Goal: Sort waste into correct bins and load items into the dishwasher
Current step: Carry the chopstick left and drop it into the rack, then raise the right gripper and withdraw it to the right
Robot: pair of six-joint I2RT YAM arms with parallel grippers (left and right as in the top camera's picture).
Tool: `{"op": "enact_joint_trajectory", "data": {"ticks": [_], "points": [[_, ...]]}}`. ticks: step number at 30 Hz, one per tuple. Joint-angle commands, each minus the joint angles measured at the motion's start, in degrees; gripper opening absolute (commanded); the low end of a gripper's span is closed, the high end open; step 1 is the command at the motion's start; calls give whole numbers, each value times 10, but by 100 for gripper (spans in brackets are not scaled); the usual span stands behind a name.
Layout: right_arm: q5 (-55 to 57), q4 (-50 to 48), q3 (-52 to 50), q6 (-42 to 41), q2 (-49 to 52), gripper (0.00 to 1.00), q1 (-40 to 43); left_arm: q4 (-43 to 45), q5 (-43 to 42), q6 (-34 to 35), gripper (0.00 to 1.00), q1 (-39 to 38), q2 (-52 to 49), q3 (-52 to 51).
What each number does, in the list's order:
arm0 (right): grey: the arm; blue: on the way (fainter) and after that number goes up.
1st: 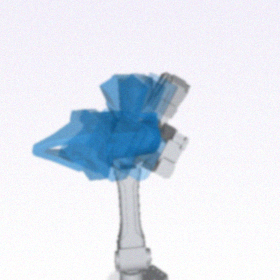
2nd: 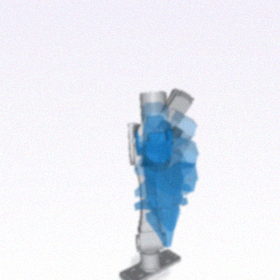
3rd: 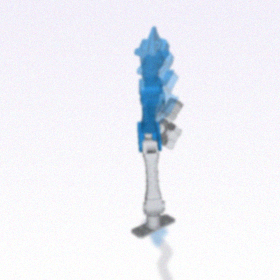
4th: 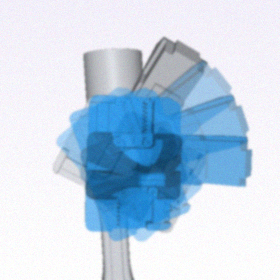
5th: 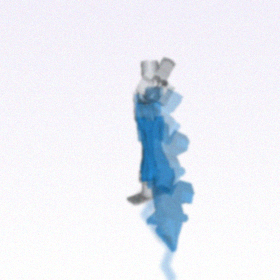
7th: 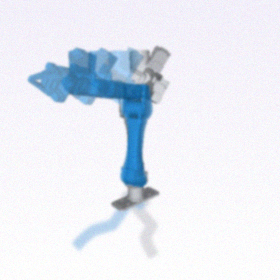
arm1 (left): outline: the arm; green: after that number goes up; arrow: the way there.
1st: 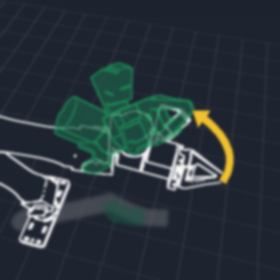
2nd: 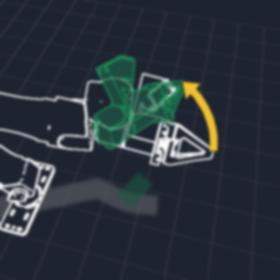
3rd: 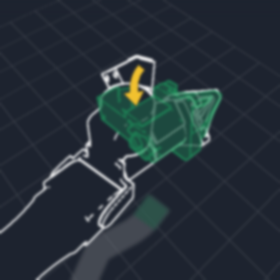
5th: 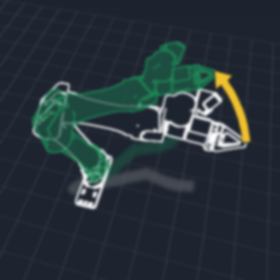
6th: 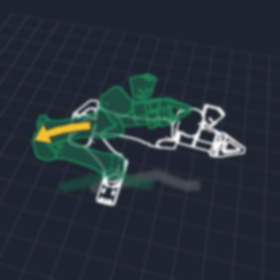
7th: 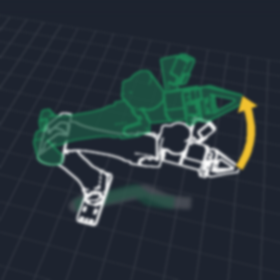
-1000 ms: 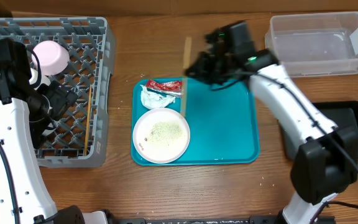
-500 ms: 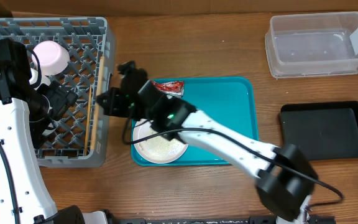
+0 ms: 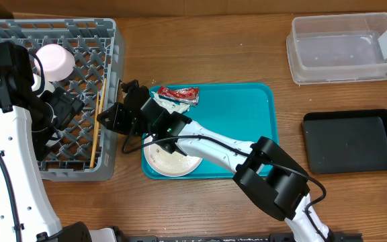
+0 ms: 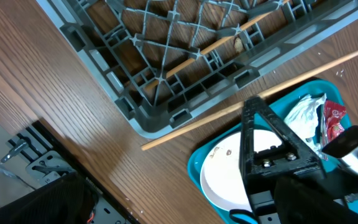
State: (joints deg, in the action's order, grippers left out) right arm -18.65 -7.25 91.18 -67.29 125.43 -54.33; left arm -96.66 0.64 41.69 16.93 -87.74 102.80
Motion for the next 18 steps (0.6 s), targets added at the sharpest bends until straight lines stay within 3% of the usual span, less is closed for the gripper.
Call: {"op": "enact_joint_trajectory", "data": {"ticks": [1, 8, 13, 18], "points": [[-3, -4, 8, 2, -3, 8, -16, -1, -1, 7, 100, 2, 1, 11], [21, 0, 8, 27, 0, 12, -26, -1, -1, 7, 100, 2, 1, 11], [21, -2, 8, 48, 0, 27, -26, -1, -1, 7, 100, 2, 1, 11], [18, -2, 9, 63, 0, 28, -23, -1, -1, 7, 100, 2, 1, 11]]}}
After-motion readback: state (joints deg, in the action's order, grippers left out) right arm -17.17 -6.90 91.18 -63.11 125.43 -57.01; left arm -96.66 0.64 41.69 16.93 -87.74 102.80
